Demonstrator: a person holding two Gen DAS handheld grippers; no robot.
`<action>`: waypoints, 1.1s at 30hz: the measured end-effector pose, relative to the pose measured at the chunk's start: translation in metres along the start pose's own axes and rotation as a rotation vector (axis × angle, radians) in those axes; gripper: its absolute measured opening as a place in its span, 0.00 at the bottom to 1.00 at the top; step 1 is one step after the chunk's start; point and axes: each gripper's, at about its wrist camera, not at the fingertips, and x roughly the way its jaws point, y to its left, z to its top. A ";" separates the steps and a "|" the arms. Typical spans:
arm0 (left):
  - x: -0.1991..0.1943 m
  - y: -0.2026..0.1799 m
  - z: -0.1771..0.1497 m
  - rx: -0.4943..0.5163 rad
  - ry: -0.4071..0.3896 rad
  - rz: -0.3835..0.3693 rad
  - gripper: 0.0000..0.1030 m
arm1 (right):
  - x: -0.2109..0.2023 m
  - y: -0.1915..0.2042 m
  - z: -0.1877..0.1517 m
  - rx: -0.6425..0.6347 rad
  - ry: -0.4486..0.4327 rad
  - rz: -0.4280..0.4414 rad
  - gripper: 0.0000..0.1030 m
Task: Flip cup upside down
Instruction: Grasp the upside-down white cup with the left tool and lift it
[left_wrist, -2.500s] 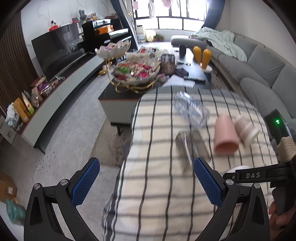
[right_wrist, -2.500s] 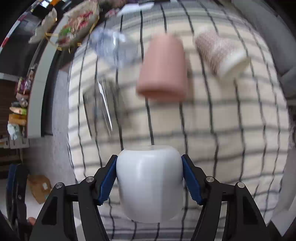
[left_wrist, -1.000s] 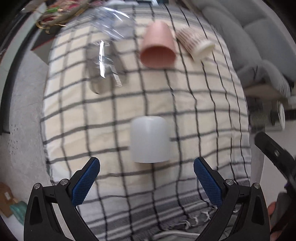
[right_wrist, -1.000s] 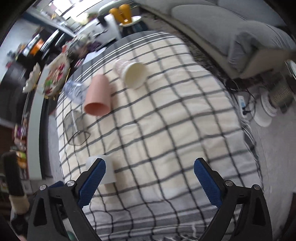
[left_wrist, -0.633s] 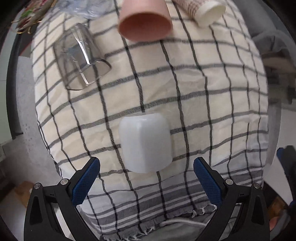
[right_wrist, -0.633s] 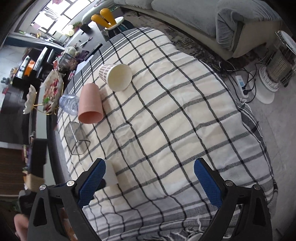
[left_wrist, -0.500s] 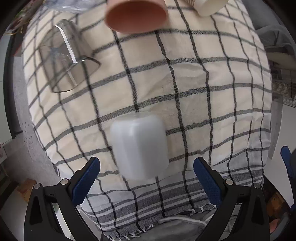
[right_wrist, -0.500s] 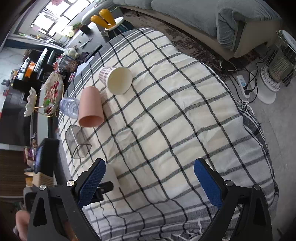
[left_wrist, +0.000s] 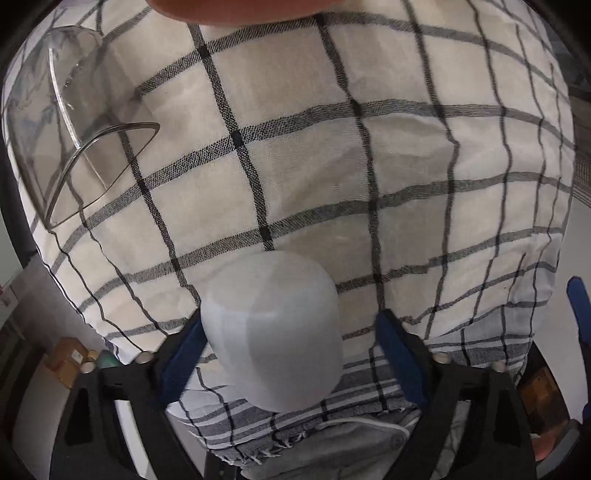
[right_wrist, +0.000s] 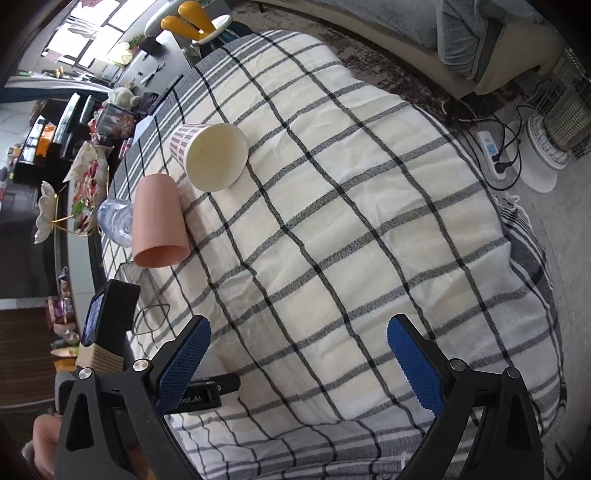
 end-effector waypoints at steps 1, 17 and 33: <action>0.001 0.002 0.004 -0.005 0.009 0.009 0.78 | 0.002 0.000 0.002 0.001 0.004 0.000 0.94; -0.037 0.006 -0.002 0.015 -0.129 0.050 0.65 | 0.014 -0.006 0.011 0.018 0.037 0.002 0.94; -0.073 0.016 -0.093 -0.037 -0.924 0.019 0.65 | -0.006 -0.005 -0.013 -0.134 -0.142 -0.046 0.94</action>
